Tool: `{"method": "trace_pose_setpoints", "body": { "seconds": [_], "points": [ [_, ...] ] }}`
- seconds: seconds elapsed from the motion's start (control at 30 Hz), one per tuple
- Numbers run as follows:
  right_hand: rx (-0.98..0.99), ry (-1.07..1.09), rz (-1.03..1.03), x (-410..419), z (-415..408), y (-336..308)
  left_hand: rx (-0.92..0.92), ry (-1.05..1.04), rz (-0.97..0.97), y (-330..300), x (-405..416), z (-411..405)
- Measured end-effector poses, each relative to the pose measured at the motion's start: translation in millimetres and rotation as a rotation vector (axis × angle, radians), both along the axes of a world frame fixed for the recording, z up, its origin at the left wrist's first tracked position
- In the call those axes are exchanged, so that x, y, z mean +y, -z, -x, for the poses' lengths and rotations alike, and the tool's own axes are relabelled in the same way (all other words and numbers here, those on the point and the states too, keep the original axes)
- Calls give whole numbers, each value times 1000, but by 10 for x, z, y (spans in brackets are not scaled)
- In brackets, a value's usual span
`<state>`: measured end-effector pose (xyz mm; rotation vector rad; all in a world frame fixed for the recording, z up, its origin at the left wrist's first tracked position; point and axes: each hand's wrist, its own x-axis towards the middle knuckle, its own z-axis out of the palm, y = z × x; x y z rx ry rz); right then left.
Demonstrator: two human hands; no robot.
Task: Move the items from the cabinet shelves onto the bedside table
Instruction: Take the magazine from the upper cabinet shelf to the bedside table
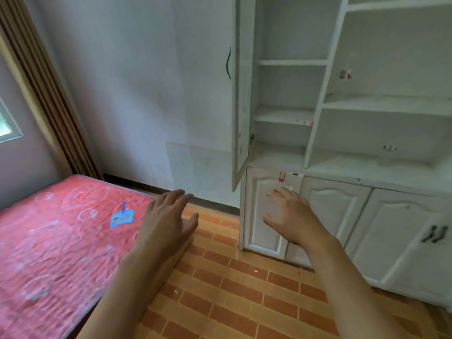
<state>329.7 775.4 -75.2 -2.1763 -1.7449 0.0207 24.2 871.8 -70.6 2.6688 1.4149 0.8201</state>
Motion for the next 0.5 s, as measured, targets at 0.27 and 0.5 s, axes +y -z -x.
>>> {"method": "trace_pose_setpoints", "body": {
  "seconds": [0.27,0.5],
  "points": [
    [-43,187,-88,546,-435,-594,16,233,-72,-477,1131,-846],
    [-64,287,-138,944,-753,-1006,56,399,-141,-852,1966,-1533]
  ]
}}
